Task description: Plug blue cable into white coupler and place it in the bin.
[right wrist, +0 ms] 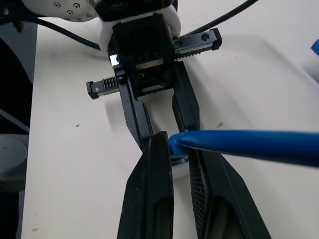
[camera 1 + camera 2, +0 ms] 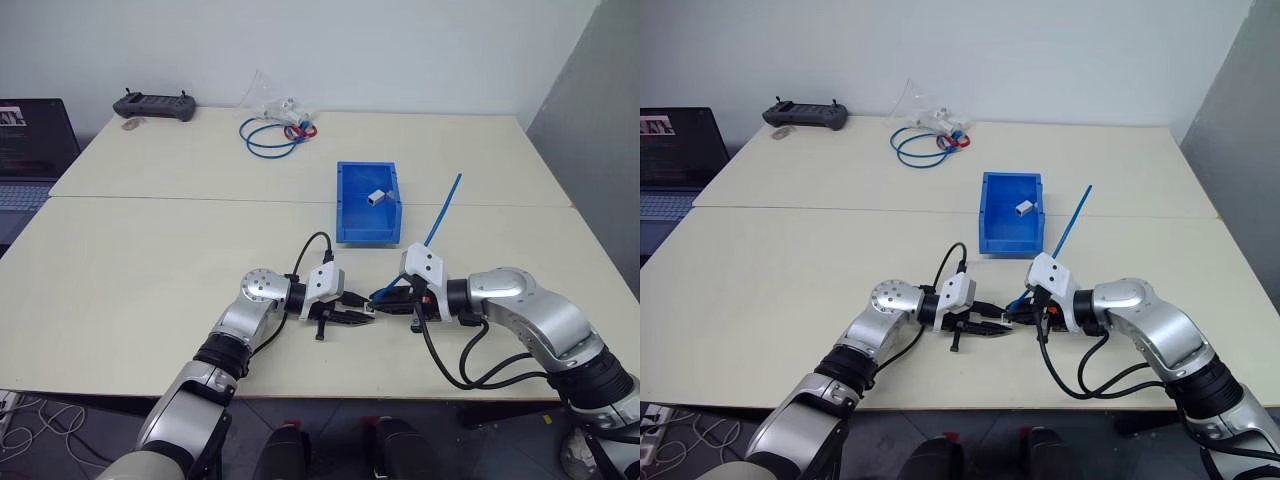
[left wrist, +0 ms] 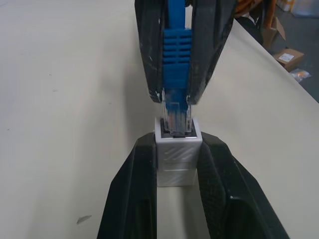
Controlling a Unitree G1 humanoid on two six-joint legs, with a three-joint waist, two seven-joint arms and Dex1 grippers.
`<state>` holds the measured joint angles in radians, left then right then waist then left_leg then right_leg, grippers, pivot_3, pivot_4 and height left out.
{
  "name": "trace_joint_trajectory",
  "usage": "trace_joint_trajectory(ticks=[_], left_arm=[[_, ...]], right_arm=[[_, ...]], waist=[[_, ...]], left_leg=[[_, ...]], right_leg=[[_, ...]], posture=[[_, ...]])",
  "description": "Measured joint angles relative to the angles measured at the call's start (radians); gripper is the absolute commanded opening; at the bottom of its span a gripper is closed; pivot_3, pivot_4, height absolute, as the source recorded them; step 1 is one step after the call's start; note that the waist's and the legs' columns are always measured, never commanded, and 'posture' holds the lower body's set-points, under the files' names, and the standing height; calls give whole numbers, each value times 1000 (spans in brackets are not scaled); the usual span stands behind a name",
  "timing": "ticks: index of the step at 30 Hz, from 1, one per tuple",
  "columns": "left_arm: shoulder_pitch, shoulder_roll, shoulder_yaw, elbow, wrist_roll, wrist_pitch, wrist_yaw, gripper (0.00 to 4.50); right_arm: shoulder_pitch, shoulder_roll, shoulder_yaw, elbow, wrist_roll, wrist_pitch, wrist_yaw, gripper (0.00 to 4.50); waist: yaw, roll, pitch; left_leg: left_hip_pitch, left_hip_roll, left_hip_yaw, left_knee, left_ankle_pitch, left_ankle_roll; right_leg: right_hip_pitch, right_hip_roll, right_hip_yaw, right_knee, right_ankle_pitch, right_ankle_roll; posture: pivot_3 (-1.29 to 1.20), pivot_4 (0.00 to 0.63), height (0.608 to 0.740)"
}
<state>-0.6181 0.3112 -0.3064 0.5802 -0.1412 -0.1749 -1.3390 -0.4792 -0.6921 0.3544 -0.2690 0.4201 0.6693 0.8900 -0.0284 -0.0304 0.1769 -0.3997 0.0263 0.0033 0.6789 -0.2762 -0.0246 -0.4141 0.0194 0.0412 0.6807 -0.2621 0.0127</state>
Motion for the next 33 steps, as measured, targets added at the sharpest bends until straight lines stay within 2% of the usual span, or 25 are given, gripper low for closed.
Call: trace_joint_trajectory(ticks=[11, 22, 30, 33], left_arm=[[18, 6, 1, -28, 7, 36, 21, 769], [24, 13, 0, -54, 13, 59, 23, 769], [32, 14, -1, -61, 23, 63, 32, 769], [38, 16, -1, -62, 25, 64, 37, 769]], right_arm=[[-9, -11, 73, -22, -171, -100, 39, 154], [-137, 39, 80, -38, -123, 247, 68, 154], [-154, 44, 103, -35, -146, 276, 70, 154], [-146, 43, 118, -26, -170, 227, 76, 154]], waist=[[-2, 0, -6], [-3, 1, -9], [-3, 1, -17], [-4, 1, -22]], left_leg=[[6, 0, 0, 0, 0, 0], [8, 2, -1, -1, 0, 0], [9, 2, -1, -2, 0, 0], [10, 2, -1, -2, 0, 1]], right_leg=[[6, 1, 0, 0, 0, 0], [7, 1, 0, 0, -1, -2], [7, 1, 0, 0, -2, -2], [8, 2, 0, -1, -2, -2]], posture=[[0, 150, 740], [0, 150, 740], [0, 150, 740], [0, 150, 740]])
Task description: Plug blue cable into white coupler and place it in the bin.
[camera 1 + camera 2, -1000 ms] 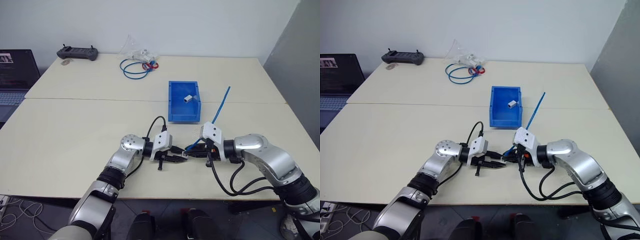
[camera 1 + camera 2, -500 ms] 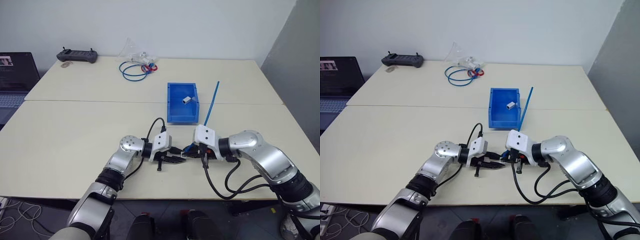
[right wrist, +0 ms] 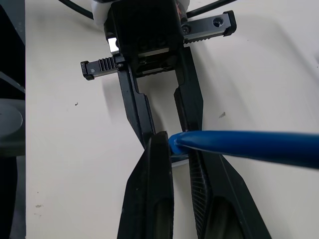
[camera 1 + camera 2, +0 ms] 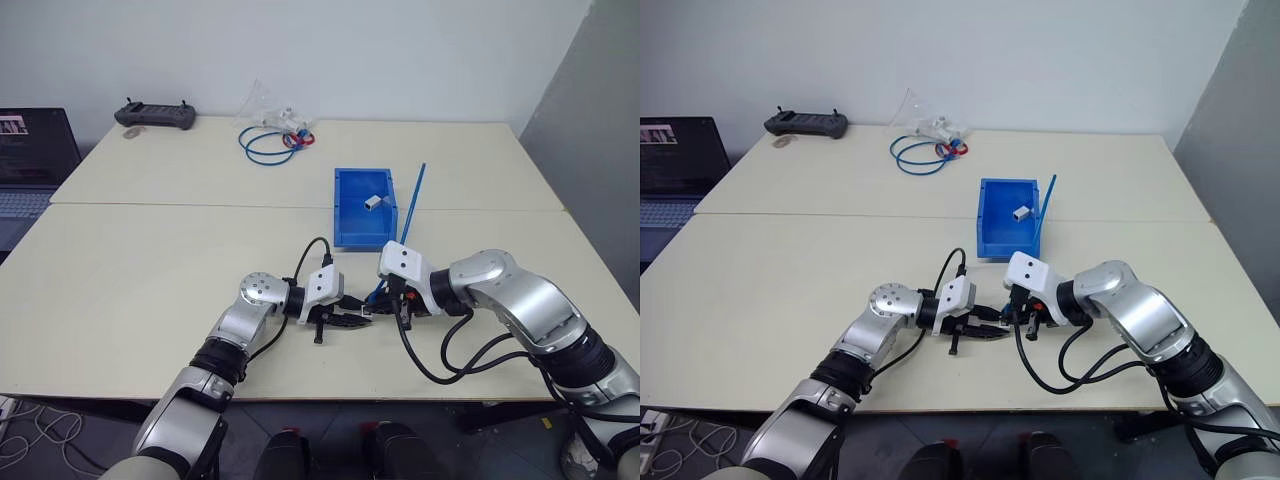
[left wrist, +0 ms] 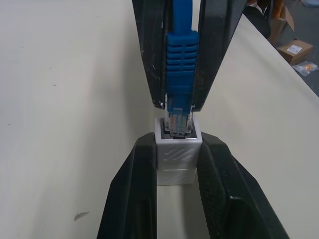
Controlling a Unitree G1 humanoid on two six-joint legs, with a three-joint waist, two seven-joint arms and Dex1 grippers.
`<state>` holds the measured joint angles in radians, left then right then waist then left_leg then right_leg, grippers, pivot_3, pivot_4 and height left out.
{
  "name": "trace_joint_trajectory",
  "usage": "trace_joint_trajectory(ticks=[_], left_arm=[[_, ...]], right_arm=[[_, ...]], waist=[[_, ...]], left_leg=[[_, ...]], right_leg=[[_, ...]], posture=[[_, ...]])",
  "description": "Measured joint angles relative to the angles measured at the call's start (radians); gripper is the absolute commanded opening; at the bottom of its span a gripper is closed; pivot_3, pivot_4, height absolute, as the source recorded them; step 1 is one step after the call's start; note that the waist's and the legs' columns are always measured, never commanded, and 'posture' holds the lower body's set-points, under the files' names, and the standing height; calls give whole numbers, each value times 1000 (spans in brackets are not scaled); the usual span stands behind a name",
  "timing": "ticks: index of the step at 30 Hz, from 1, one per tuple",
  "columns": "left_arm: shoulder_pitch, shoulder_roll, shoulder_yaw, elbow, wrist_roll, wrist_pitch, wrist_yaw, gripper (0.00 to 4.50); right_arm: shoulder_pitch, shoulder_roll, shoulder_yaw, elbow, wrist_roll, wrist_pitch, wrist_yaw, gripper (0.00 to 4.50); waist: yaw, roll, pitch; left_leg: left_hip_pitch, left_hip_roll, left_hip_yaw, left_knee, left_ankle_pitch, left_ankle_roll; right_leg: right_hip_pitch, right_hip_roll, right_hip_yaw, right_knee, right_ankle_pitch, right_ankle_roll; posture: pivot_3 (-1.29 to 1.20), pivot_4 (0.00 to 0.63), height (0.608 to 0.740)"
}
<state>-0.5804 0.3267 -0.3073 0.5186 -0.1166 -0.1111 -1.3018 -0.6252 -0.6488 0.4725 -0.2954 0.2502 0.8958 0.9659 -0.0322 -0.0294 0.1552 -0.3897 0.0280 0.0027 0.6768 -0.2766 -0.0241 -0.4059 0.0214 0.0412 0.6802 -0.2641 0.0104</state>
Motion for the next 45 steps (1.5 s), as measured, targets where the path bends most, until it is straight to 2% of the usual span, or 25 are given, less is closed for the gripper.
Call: trace_joint_trajectory(ticks=[4, 8, 11, 15, 19, 23, 27, 28, 29, 38, 41, 43, 45], left_arm=[[2, 3, -2, -3, 6, -3, 2, 769], [2, 2, -3, -3, 9, -4, 2, 769], [1, 0, -4, -3, 9, -4, 1, 769], [0, 4, -1, -2, 9, -4, 0, 769], [0, 6, 0, -2, 9, -4, 2, 769], [1, 4, -1, -2, 12, -4, 3, 769], [2, 4, -1, -2, 18, -4, 6, 769], [2, 5, -1, -2, 19, -4, 7, 1468], [3, 5, -1, -2, 19, 1, 2, 1550], [55, 55, 3, -90, 3, 64, -16, 3286], [94, 97, 42, -202, -30, 147, 12, 3973], [121, 135, 113, -313, -81, 254, 65, 4392], [138, 152, 183, -403, -122, 326, 124, 4488]], right_arm=[[19, -23, 69, 59, -104, -249, 42, 154], [16, -33, 84, 93, -150, -364, 86, 154], [16, -24, 66, 104, -145, -352, 111, 154], [23, 51, -14, 125, -65, -147, 109, 154], [26, 78, -48, 124, -36, -43, 85, 154], [33, 70, -41, 111, -46, -56, 77, 154], [57, 44, -6, 96, -102, -188, 75, 154], [59, 41, 2, 96, -115, -217, 75, 154], [65, 41, 5, 96, -120, -235, 74, 154], [102, 78, -42, 92, -102, -208, 38, 154], [103, 111, -126, 81, -34, -85, 6, 154], [71, 161, -219, 115, 33, 42, -40, 154], [7, 197, -321, 157, 79, 128, -86, 154]], waist=[[-1, 0, -2], [-1, 0, -3], [0, 0, -3], [0, 0, -3], [-1, 0, -3], [-1, 1, -4], [-1, 0, -7], [-1, 0, -8], [-1, -1, -8], [-3, -1, -9], [-4, -1, -6], [-4, 1, 1], [-5, 5, 7]], left_leg=[[3, 0, 1, 0, 0, 0], [5, 0, 2, -1, 0, 0], [4, 0, 2, -1, 0, 0], [5, 1, 2, -1, 0, 0], [5, 2, 1, -2, 0, 0], [5, 1, 1, -2, 0, 0], [6, 1, 2, -3, 0, 0], [6, 1, 2, -3, 0, 0], [7, 1, 2, -3, 0, 0], [8, 2, 2, -7, 0, 0], [7, 2, 2, -8, 0, 0], [6, 3, 2, -8, 0, 0], [4, 2, 2, -8, 0, 0]], right_leg=[[1, 1, 0, 0, 0, 0], [2, 1, 0, 0, 0, 0], [2, 1, 1, 0, 0, 0], [2, 1, 2, 0, -1, -1], [2, 1, 1, 0, -1, -2], [2, 1, 1, 0, -1, -2], [3, 2, 1, 0, -1, -2], [3, 2, 1, 0, -1, -2], [3, 2, 1, 0, -1, -2], [3, 1, 3, 0, -2, -2], [1, -1, 3, 0, -2, -2], [0, -1, 2, 0, -2, -2], [-2, -3, 2, 1, -1, -2]], posture=[[0, 150, 740], [0, 150, 740], [0, 150, 740], [0, 150, 740], [0, 150, 740], [0, 150, 740], [0, 150, 740], [0, 150, 740], [0, 150, 740], [0, 150, 740], [0, 150, 740], [0, 150, 740], [0, 150, 740]])
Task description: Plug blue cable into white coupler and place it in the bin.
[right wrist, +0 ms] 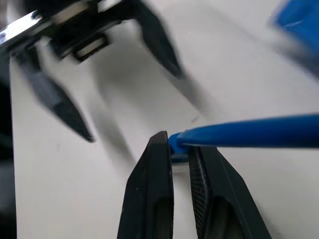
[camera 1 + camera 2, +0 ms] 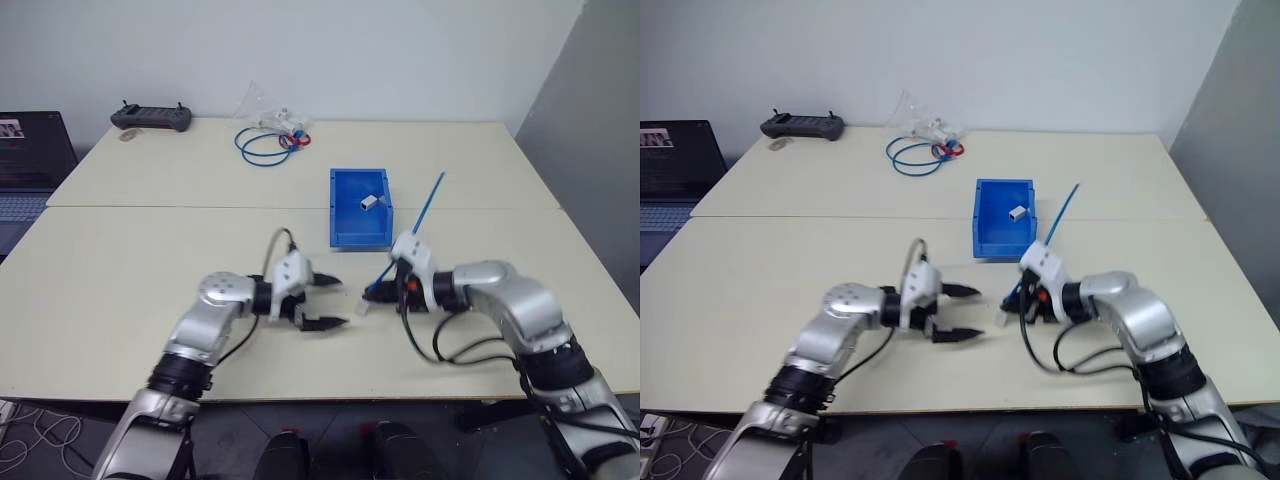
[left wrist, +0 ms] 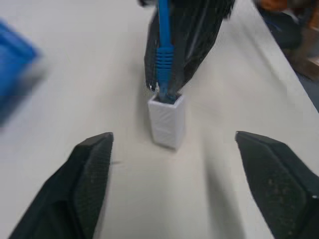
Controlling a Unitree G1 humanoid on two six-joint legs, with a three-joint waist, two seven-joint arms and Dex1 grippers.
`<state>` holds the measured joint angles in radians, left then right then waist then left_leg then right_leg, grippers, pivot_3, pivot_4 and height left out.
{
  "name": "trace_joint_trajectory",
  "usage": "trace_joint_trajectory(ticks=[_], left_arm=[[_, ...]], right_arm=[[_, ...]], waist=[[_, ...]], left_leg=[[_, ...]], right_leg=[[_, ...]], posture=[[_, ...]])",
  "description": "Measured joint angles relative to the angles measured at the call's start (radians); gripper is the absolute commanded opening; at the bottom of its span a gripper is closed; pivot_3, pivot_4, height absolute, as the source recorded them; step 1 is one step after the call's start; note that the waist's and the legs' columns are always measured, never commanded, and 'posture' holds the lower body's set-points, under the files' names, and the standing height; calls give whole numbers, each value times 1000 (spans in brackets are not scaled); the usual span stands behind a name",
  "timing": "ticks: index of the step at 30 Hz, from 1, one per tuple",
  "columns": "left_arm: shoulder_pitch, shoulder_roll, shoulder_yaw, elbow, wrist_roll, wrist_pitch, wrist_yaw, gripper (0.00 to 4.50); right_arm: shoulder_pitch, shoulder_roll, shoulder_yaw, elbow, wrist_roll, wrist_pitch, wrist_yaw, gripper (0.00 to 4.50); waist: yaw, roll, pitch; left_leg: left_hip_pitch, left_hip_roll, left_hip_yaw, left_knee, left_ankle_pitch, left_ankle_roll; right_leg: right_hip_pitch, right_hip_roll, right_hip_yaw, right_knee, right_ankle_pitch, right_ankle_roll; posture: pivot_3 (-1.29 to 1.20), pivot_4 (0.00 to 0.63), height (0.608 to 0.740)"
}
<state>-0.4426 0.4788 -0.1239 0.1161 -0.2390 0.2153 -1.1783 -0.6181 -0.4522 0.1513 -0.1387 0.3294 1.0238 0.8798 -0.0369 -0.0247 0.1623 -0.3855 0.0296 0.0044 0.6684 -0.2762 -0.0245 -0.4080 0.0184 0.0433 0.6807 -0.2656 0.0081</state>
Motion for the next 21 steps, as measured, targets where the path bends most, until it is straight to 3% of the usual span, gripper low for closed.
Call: trace_joint_trajectory(ticks=[6, 7, 10, 15, 21], left_arm=[[19, -50, 180, -288, -109, 259, 312, 4488], [20, -62, 194, -326, -116, 284, 356, 4500], [30, -123, 205, -425, -127, 355, 483, 4500], [42, -146, 187, -471, -154, 407, 556, 4500], [33, -111, 199, -442, -156, 408, 578, 4500]], right_arm=[[-311, 176, -307, 241, 98, 135, -220, 154], [-344, 191, -330, 296, 95, 119, -257, 862], [-426, 210, -350, 542, 31, -30, -377, 1550], [-473, 206, -297, 809, -41, -192, -381, 2786], [-511, 148, -277, 881, -69, -248, -348, 4055]], waist=[[5, 1, 1], [5, 1, 1], [10, 1, 1], [6, 1, 1], [5, 1, 1]], left_leg=[[-11, -1, -1, -3, 0, 0], [-13, -1, -1, -3, 0, 0], [-15, -4, 0, -3, 0, 0], [-16, -5, 4, -4, 0, 0], [-15, -3, 2, -4, 0, 0]], right_leg=[[-9, -2, -2, -1, 3, -5], [-10, -3, -2, -1, 3, -5], [-12, -6, -1, -2, 3, -6], [-13, -6, 2, -3, 3, -6], [-13, -4, 1, -2, 3, -6]], posture=[[0, 150, 740], [0, 150, 740], [0, 150, 740], [0, 150, 740], [0, 150, 740]])
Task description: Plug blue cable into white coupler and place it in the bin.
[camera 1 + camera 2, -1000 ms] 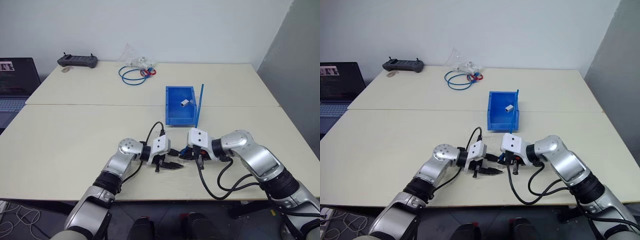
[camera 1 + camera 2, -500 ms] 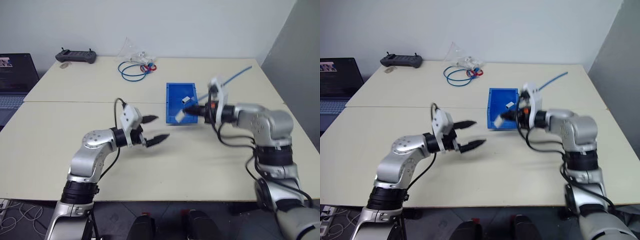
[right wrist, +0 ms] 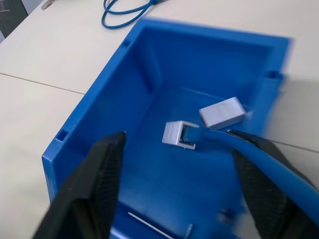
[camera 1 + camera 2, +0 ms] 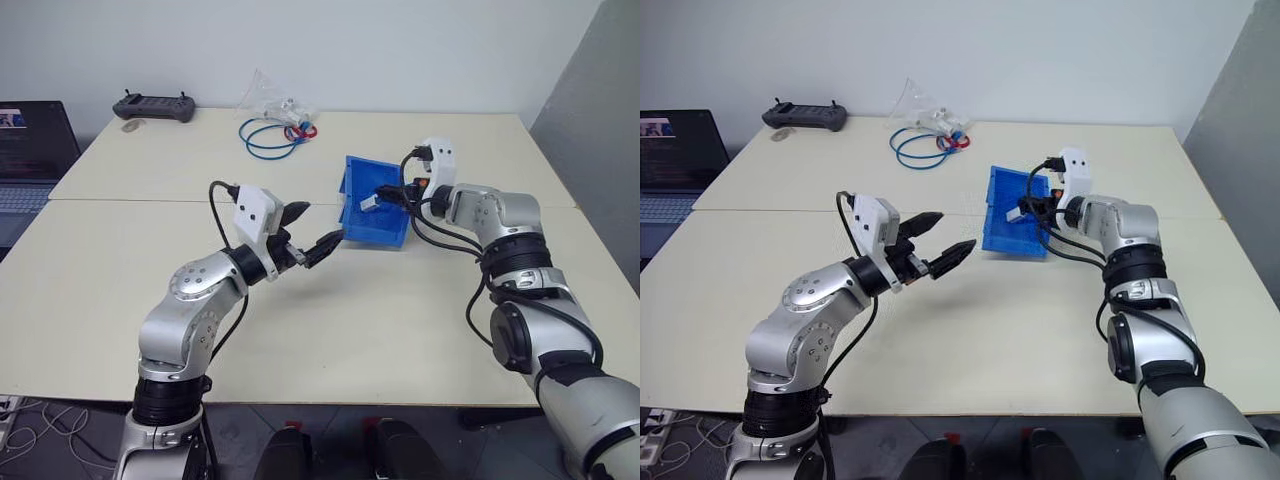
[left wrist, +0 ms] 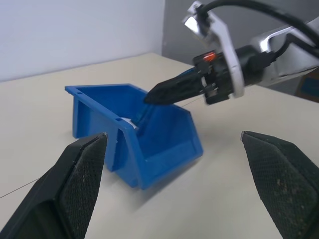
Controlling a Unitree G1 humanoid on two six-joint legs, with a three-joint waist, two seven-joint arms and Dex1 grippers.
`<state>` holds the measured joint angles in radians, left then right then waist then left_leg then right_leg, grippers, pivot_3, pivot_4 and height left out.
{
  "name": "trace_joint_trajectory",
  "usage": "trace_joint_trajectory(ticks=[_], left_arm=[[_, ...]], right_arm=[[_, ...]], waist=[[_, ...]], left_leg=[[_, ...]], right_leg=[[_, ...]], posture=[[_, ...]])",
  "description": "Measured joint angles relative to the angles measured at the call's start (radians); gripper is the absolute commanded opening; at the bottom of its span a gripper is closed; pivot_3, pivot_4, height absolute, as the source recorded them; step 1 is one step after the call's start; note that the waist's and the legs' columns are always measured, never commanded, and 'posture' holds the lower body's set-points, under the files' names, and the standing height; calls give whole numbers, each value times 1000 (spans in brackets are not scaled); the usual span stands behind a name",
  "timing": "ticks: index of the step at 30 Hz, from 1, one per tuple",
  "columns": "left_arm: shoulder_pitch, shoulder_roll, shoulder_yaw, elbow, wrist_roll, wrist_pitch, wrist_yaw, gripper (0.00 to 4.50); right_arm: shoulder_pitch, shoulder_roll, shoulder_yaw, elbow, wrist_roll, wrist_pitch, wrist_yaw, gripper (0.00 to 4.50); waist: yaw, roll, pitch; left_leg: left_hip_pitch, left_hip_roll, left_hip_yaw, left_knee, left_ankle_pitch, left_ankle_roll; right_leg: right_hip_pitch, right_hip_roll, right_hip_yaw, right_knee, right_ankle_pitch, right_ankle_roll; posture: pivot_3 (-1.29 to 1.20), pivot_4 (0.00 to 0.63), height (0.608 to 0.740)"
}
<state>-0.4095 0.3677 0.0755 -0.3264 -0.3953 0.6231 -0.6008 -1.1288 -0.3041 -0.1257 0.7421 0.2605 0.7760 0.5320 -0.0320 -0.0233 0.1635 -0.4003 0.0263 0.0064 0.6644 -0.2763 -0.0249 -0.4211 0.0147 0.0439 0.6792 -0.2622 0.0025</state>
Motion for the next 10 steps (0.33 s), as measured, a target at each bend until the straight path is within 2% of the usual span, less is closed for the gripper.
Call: trace_joint_trajectory(ticks=[6, 10], left_arm=[[-24, 9, 55, 62, -26, 8, 30, 4500], [-17, 14, 74, 65, -26, 19, 78, 4500]], right_arm=[[89, -105, 14, -338, 45, 148, 63, 4055], [245, -159, 13, -638, 79, 202, 68, 4055]], waist=[[2, 0, 0], [3, 0, 0]], left_leg=[[-1, 0, 0, 0, 0, 0], [-1, 0, -1, -1, 0, 0]], right_leg=[[0, 0, 0, -1, 0, 0], [0, -1, -1, -1, 0, 0]], posture=[[0, 150, 740], [0, 150, 740]])
